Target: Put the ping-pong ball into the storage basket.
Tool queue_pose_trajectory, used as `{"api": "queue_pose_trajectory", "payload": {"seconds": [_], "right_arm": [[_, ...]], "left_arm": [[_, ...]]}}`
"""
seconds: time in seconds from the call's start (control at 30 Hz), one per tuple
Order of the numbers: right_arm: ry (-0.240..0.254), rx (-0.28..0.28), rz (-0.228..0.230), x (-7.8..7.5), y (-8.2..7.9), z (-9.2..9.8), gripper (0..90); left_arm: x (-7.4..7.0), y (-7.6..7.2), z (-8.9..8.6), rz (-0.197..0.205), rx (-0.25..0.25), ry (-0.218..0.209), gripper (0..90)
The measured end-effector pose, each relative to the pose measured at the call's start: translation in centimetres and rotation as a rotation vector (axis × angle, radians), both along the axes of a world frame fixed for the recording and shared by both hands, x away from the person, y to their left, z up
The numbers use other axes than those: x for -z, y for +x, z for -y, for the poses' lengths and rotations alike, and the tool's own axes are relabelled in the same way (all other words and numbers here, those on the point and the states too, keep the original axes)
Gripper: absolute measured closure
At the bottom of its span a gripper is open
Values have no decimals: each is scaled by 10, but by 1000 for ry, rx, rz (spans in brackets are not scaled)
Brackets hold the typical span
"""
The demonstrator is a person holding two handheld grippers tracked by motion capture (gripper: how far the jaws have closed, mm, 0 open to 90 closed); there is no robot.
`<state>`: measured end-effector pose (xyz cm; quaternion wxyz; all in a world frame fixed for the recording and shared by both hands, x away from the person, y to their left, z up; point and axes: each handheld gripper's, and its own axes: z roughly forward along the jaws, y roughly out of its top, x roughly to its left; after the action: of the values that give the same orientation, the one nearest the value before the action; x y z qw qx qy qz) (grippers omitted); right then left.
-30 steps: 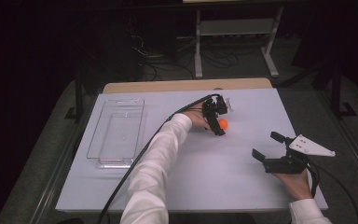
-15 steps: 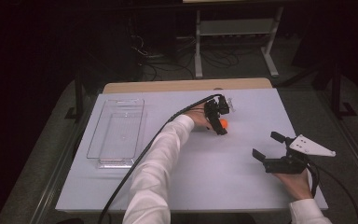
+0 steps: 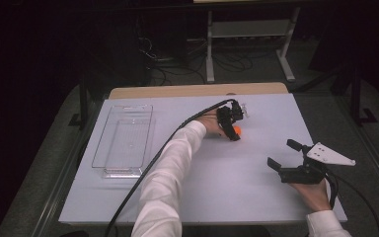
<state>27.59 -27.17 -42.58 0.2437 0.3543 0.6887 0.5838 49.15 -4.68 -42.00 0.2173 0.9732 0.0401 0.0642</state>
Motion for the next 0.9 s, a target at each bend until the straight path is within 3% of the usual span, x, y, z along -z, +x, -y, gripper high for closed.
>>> {"api": "queue_pose_trajectory", "payload": {"seconds": [0.37, 0.57, 0.9], "right_arm": [[5, 2, 1, 0, 0, 0, 0], [5, 3, 0, 0, 0, 0, 0], [4, 2, 2, 0, 0, 0, 0]], "left_arm": [[3, 1, 1, -27, 1, 4, 395], [6, 1, 1, -20, 5, 15, 489], [4, -2, 2, -13, 19, 12, 506]]}}
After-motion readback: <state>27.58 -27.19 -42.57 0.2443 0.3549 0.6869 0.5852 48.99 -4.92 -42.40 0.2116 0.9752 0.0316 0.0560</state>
